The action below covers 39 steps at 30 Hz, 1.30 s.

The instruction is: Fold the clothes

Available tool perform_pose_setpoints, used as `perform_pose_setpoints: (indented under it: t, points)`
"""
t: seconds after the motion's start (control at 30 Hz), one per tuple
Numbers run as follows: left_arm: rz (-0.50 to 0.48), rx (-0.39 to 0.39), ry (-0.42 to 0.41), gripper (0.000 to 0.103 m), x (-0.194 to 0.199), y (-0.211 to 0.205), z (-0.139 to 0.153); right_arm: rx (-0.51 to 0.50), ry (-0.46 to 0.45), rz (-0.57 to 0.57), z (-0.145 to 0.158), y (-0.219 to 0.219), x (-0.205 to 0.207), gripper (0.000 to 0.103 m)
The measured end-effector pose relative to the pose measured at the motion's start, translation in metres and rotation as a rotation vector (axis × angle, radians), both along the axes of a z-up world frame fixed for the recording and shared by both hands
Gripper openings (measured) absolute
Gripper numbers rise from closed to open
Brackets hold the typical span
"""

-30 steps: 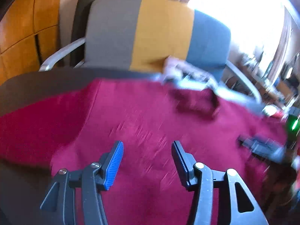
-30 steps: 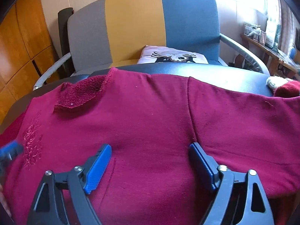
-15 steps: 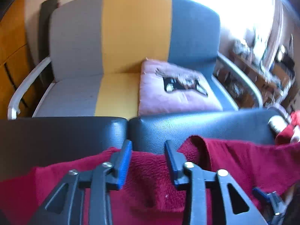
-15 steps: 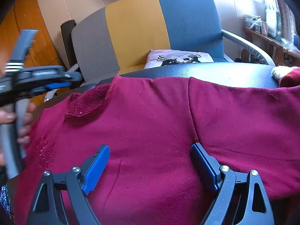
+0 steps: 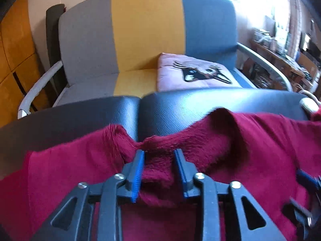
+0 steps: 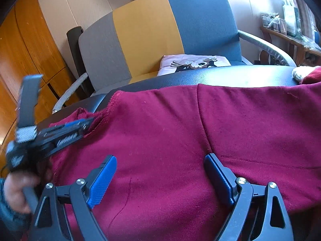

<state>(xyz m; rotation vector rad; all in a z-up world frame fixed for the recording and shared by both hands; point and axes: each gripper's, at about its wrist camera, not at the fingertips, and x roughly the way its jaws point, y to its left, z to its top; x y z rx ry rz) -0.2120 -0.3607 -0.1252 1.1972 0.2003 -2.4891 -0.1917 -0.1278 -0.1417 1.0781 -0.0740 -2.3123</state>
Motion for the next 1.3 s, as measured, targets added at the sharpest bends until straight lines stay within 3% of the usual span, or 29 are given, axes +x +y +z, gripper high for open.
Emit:
perform_pose_setpoints:
  t: [0.2, 0.33, 0.53, 0.67, 0.7, 0.8, 1.07, 1.17, 1.3]
  points:
    - [0.015, 0.031, 0.019, 0.036, -0.015, -0.015, 0.000, 0.003, 0.001, 0.002, 0.000, -0.001, 0.000, 0.091]
    - [0.053, 0.126, 0.071, 0.036, 0.014, -0.027, 0.010, 0.009, 0.003, 0.002, 0.000, -0.001, 0.000, 0.091]
    - [0.131, 0.027, 0.128, 0.036, 0.113, -0.022, 0.023, 0.034, 0.008, 0.005, -0.001, -0.005, 0.001, 0.092]
    - [0.224, 0.040, 0.101, 0.036, 0.164, -0.032, 0.014, 0.065, 0.012, 0.010, -0.002, -0.010, 0.001, 0.093]
    - [0.264, 0.067, 0.081, 0.036, 0.173, -0.039, 0.008, 0.073, 0.014, 0.012, -0.002, -0.011, 0.001, 0.093]
    - [0.321, 0.210, 0.152, 0.032, 0.195, -0.064, -0.001, 0.096, 0.017, 0.015, -0.002, -0.015, 0.001, 0.095]
    - [0.279, 0.070, 0.032, 0.033, 0.181, -0.053, 0.009, 0.190, 0.032, 0.028, -0.004, -0.028, 0.003, 0.101]
    - [0.278, 0.104, 0.116, 0.033, 0.223, -0.048, 0.035, 0.204, 0.027, 0.036, -0.004, -0.030, 0.002, 0.103]
    - [0.292, 0.137, 0.166, 0.033, 0.295, -0.039, 0.049, 0.235, 0.030, 0.041, -0.004, -0.035, 0.001, 0.103]
